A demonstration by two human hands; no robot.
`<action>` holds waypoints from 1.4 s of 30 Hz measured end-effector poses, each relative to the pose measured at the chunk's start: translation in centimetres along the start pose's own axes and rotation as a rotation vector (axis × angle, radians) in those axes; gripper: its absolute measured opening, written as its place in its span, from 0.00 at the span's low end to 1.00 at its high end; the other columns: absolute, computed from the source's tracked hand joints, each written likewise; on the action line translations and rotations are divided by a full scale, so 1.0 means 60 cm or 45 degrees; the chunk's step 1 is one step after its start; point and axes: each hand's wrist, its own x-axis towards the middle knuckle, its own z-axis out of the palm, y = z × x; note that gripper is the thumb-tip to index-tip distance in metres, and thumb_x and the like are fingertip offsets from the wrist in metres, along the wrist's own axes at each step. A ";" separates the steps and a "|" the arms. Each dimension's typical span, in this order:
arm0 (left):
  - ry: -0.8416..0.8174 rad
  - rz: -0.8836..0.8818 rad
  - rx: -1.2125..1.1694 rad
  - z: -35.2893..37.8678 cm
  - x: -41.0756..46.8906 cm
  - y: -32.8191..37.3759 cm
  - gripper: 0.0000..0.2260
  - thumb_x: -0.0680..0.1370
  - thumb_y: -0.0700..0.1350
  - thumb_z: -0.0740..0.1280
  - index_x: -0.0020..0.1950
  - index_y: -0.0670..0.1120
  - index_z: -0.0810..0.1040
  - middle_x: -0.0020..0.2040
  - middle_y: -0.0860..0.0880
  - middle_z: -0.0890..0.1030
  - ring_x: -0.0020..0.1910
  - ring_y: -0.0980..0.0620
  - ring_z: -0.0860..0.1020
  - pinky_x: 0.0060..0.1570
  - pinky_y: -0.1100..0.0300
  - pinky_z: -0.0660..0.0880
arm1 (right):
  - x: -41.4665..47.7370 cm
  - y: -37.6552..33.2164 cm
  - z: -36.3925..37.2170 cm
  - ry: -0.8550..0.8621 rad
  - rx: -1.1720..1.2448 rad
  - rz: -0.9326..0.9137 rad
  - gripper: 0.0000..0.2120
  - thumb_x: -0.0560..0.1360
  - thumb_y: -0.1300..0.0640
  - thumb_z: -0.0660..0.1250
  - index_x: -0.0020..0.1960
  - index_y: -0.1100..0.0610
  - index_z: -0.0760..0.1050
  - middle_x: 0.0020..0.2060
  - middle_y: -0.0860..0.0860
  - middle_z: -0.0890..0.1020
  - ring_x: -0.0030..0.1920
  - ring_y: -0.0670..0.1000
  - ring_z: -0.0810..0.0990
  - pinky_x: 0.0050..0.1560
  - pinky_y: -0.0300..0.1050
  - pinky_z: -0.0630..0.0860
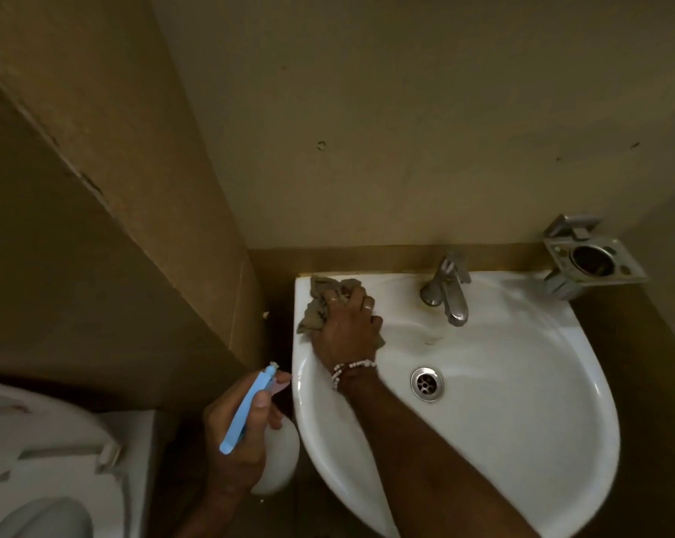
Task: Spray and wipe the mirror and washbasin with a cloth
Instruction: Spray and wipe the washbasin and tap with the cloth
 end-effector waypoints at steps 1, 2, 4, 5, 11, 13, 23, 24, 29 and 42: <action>0.001 0.005 -0.004 -0.001 0.000 0.000 0.17 0.77 0.67 0.60 0.53 0.60 0.83 0.39 0.51 0.84 0.28 0.50 0.79 0.32 0.58 0.78 | -0.005 -0.002 0.002 -0.007 0.020 -0.005 0.27 0.70 0.44 0.67 0.69 0.45 0.69 0.67 0.57 0.66 0.64 0.61 0.67 0.58 0.59 0.70; 0.001 0.011 -0.003 -0.003 -0.002 0.001 0.17 0.78 0.67 0.60 0.54 0.59 0.83 0.40 0.51 0.85 0.29 0.51 0.79 0.32 0.59 0.78 | -0.011 -0.004 0.003 -0.016 0.041 -0.015 0.28 0.70 0.43 0.67 0.69 0.45 0.69 0.67 0.58 0.66 0.64 0.61 0.67 0.58 0.59 0.70; -0.009 0.008 -0.004 -0.007 -0.006 0.005 0.17 0.78 0.66 0.59 0.53 0.59 0.83 0.38 0.49 0.84 0.29 0.51 0.79 0.33 0.60 0.77 | -0.022 -0.005 0.006 -0.033 0.089 -0.042 0.29 0.70 0.43 0.66 0.70 0.47 0.69 0.68 0.59 0.66 0.65 0.62 0.66 0.59 0.59 0.70; -0.017 0.009 0.008 -0.011 -0.013 0.005 0.18 0.78 0.65 0.59 0.52 0.58 0.83 0.36 0.48 0.83 0.29 0.50 0.79 0.33 0.58 0.77 | -0.030 -0.007 0.008 -0.046 0.111 -0.054 0.29 0.70 0.42 0.67 0.70 0.48 0.70 0.68 0.60 0.66 0.65 0.62 0.66 0.59 0.59 0.70; 0.016 -0.003 0.093 -0.033 -0.054 -0.004 0.18 0.80 0.62 0.59 0.52 0.52 0.82 0.38 0.48 0.84 0.31 0.47 0.81 0.34 0.56 0.78 | -0.080 -0.012 0.024 -0.072 0.231 -0.129 0.27 0.71 0.44 0.68 0.69 0.49 0.71 0.67 0.62 0.67 0.61 0.64 0.69 0.56 0.60 0.75; 0.040 0.003 0.094 -0.038 -0.078 -0.005 0.15 0.80 0.61 0.60 0.55 0.56 0.82 0.38 0.45 0.84 0.30 0.47 0.80 0.32 0.55 0.78 | -0.108 -0.009 0.025 -0.090 0.280 -0.167 0.27 0.71 0.45 0.68 0.69 0.50 0.72 0.66 0.62 0.68 0.59 0.64 0.70 0.55 0.59 0.76; 0.086 -0.034 0.157 -0.027 -0.213 0.016 0.20 0.80 0.63 0.59 0.56 0.49 0.80 0.44 0.58 0.85 0.33 0.54 0.81 0.34 0.65 0.78 | -0.282 0.098 -0.023 -0.442 0.321 -0.481 0.32 0.71 0.40 0.70 0.72 0.46 0.66 0.61 0.56 0.71 0.57 0.58 0.73 0.53 0.54 0.78; 0.084 -0.045 0.160 -0.024 -0.223 0.018 0.21 0.80 0.63 0.59 0.56 0.49 0.81 0.45 0.57 0.85 0.33 0.54 0.81 0.35 0.65 0.78 | -0.288 0.121 -0.034 -0.501 0.324 -0.538 0.32 0.71 0.40 0.70 0.72 0.45 0.66 0.60 0.55 0.71 0.57 0.57 0.73 0.53 0.53 0.78; 0.110 -0.080 0.151 -0.005 -0.270 0.033 0.27 0.79 0.65 0.59 0.55 0.42 0.81 0.44 0.47 0.86 0.31 0.52 0.81 0.34 0.60 0.78 | -0.317 0.240 -0.078 -0.646 0.281 -0.675 0.31 0.70 0.34 0.66 0.69 0.43 0.67 0.57 0.48 0.73 0.54 0.51 0.76 0.51 0.50 0.78; 0.212 -0.089 0.176 0.002 -0.317 0.061 0.26 0.77 0.68 0.59 0.54 0.47 0.81 0.49 0.50 0.85 0.32 0.51 0.81 0.33 0.62 0.78 | -0.273 0.056 -0.018 -0.387 0.328 -0.009 0.24 0.77 0.38 0.62 0.65 0.54 0.71 0.57 0.57 0.75 0.55 0.60 0.76 0.54 0.56 0.77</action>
